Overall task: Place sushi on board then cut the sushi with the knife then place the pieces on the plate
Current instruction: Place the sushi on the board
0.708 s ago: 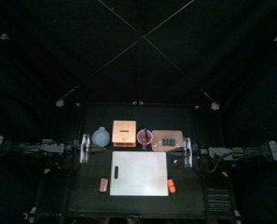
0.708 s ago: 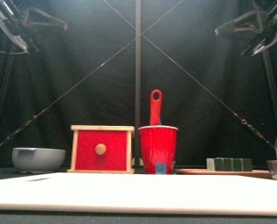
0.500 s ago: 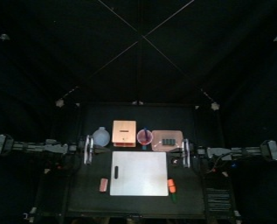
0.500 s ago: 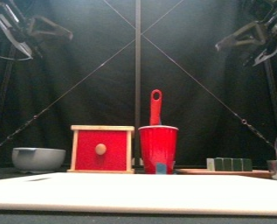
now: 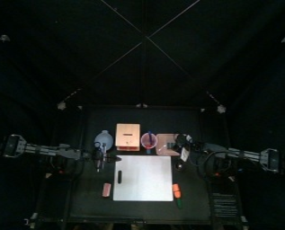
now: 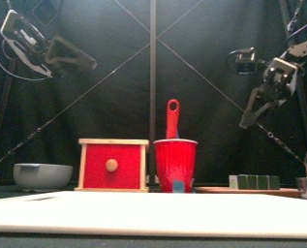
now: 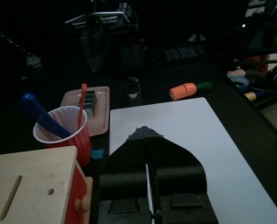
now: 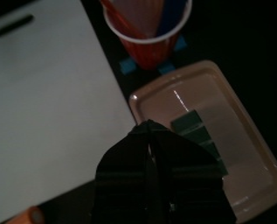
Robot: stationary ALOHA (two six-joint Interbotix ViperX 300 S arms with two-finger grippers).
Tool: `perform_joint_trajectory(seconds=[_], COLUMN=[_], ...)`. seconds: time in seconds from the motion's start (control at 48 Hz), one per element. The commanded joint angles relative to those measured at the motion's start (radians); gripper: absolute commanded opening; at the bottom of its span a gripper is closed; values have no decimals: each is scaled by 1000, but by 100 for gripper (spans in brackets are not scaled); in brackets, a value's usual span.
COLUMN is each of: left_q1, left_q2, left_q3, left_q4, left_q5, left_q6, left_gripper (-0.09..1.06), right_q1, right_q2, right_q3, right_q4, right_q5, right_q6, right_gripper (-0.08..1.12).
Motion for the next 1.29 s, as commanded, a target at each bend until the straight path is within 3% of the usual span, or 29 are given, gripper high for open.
perform_joint_trajectory(seconds=[0.021, 0.146, 0.292, 0.542, 1.292], left_q1=[-2, 0, 0, 3, 14], left_q2=[8, 8, 8, 8, 6], left_q3=[-25, -23, -20, -18, -8], left_q4=[8, 6, 8, 6, 6], left_q5=[-11, -11, -12, -12, -11], left_q6=[0, 0, 0, 0, 0], left_gripper=[0, 0, 0, 0, 0], right_q1=[-15, -20, -20, -51, -94], right_q2=[41, 107, 176, 276, 474], right_q3=[-44, -58, -71, -101, -101], right_q4=[-52, -127, -235, -351, -339], right_q5=[43, 67, 72, 74, 69], right_q6=[0, -11, -12, -12, -17], right_gripper=[59, 87, 105, 104, 103])
